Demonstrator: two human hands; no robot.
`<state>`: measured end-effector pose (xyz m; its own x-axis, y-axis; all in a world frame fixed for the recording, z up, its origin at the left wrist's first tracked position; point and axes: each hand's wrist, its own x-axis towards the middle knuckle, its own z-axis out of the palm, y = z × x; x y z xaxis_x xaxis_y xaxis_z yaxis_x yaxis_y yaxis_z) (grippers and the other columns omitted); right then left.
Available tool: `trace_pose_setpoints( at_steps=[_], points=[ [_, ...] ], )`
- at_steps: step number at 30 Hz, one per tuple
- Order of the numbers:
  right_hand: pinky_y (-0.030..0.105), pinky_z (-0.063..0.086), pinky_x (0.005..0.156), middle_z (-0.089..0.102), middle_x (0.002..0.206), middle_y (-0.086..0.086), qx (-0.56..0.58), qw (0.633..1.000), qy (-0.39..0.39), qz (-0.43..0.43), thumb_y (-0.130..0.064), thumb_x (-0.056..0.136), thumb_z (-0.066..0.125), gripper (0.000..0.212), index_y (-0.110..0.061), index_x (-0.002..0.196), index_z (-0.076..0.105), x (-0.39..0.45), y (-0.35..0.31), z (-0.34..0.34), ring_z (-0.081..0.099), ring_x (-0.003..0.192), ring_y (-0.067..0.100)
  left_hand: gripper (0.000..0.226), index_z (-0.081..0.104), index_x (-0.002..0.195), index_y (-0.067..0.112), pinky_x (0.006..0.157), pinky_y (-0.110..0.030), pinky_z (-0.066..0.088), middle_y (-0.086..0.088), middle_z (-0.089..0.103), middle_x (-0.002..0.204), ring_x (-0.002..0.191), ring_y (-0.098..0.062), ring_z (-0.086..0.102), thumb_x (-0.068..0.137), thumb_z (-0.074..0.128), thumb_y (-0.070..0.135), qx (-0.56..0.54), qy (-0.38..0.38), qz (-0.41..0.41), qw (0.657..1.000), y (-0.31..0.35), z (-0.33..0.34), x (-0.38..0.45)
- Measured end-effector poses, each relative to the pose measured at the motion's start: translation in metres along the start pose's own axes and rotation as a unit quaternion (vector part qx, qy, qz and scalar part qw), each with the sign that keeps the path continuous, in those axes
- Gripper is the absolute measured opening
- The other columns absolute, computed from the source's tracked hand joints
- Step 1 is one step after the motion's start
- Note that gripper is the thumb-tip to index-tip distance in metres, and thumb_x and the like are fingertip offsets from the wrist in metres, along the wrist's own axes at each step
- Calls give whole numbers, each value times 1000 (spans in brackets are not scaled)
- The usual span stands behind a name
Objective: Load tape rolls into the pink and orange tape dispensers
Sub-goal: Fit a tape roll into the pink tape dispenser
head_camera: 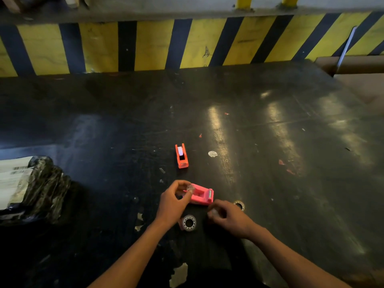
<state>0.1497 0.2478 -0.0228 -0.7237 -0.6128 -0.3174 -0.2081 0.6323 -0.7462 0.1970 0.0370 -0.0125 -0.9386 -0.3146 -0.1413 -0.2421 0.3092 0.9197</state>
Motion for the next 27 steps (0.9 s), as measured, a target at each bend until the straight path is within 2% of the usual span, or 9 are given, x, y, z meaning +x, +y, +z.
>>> trace_pose_setpoints(
  at_steps=[2,3,6,8,10,13,20,23,27],
  points=[
    [23,53,68,68,78,-7,198,980,25,22,-23,94,65,10,-26,103,69,-1,-6,-6,62,71,5,19,65,108,31,84,-21,55,15,71,106,96,5,65,90,70,31,-17,2,-4,1000,4,-3,0],
    [25,54,67,68,78,-4,286,957,44,30,-22,93,66,10,-26,102,70,0,-10,-9,63,70,8,20,65,109,32,85,-22,55,15,71,106,98,3,66,90,70,33,-27,1,-5,1000,8,-4,1],
    [31,58,71,71,90,13,499,863,84,16,-23,86,69,17,-22,102,72,4,-29,-22,68,78,21,21,68,109,34,89,-24,53,14,73,105,101,1,67,88,72,33,-63,-6,13,998,24,-6,1],
    [30,60,74,74,94,16,571,815,92,-15,-17,85,68,18,-19,102,73,6,-43,-33,72,82,23,21,70,109,31,89,-28,56,14,75,103,100,-2,68,88,73,30,-84,-14,33,996,38,-7,2],
    [28,61,75,75,96,17,583,805,102,-42,-13,84,67,18,-18,100,74,9,-56,-42,73,85,24,22,70,110,28,88,-30,58,12,75,103,98,-5,70,88,74,25,-91,-22,54,994,51,-8,2],
    [27,60,76,77,100,17,562,816,115,-70,-12,84,67,19,-20,99,76,12,-69,-49,74,91,26,24,70,112,27,87,-29,58,8,74,104,98,-5,69,88,73,22,-70,-31,83,994,68,-8,3],
    [32,59,83,73,111,21,540,828,108,-103,-15,85,71,23,-16,108,72,14,-71,-47,71,104,32,22,71,107,26,80,-14,53,11,70,101,94,2,66,86,75,20,7,25,153,988,80,-3,2],
    [32,59,83,73,110,22,554,822,102,-87,-11,87,67,22,-16,108,72,13,-70,-47,71,103,32,21,71,105,23,79,-15,54,10,71,97,92,0,67,84,77,23,1,31,160,987,81,-3,1],
    [33,60,81,73,109,24,590,801,70,-71,-10,86,67,22,-13,107,72,10,-70,-49,72,101,32,16,69,101,30,87,-23,54,11,66,104,101,-2,63,86,74,26,-27,-3,126,992,78,-5,4]
  ],
)
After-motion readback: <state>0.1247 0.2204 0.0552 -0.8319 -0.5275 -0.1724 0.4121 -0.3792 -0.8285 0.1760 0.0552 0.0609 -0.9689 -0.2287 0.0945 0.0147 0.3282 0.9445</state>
